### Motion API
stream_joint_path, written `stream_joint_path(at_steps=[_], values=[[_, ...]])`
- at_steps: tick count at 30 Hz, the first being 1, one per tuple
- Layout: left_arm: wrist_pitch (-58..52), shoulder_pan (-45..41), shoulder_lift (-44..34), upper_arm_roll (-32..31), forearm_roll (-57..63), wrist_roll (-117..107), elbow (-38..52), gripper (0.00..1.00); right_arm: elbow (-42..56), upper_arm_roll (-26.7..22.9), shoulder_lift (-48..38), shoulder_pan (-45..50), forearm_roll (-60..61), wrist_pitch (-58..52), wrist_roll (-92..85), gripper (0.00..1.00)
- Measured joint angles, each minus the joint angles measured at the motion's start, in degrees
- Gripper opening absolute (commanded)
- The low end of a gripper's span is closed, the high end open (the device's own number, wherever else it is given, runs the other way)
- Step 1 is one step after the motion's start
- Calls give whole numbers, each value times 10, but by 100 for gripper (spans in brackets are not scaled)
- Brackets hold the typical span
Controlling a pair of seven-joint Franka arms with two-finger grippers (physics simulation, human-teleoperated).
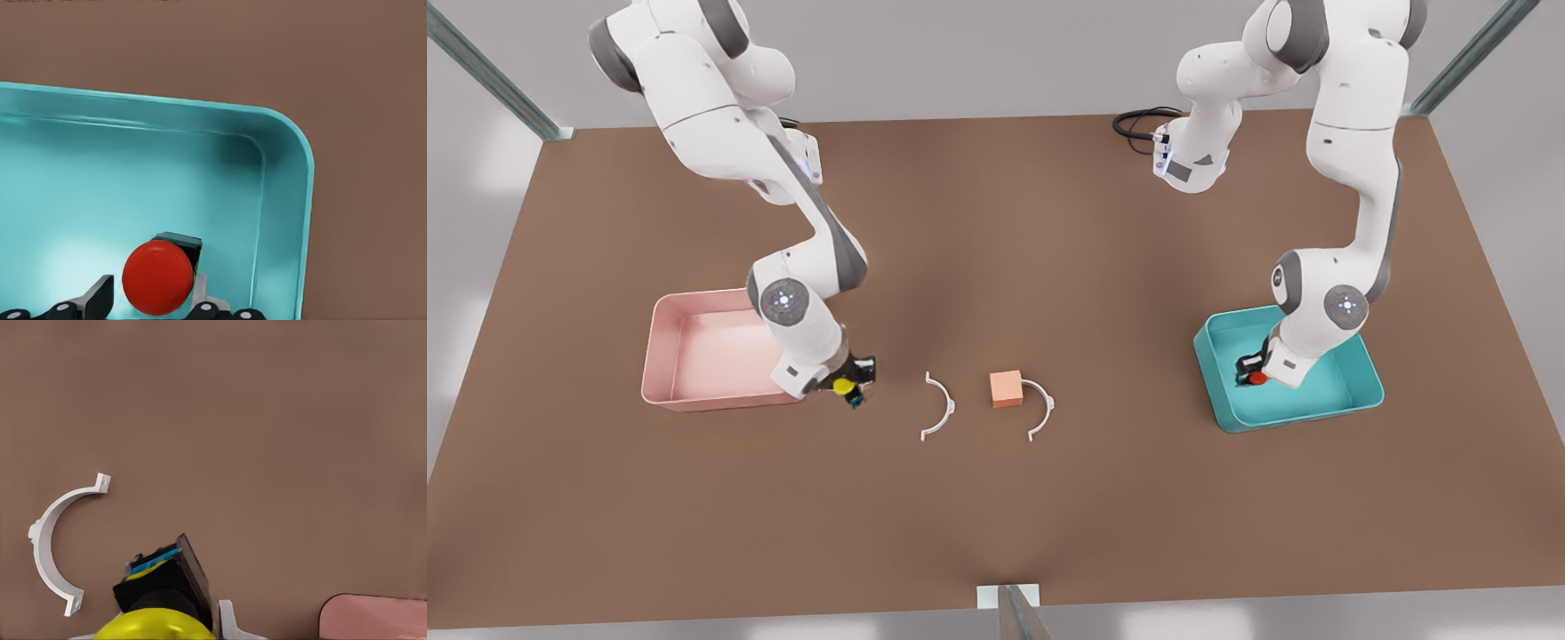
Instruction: Place the red button in the blue storage box with the left arm, and place the yellow button in the pink storage box with the right arm
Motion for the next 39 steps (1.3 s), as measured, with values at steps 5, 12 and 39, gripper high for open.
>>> stream_joint_path(at_steps=[5, 12, 39], values=[[12, -3, -19, -1, -3, 22, -3, 100, -35, 0, -79, -94, -1, -67, -21, 52], [-167, -73, -130, -7, 3, 31, 199, 100, -77, -2, -41, -197, -7, -119, -77, 52], [-611, -82, -127, -3, -22, 66, 436, 100, 208, 0, -151, -141, 5, -328, -143, 100]])
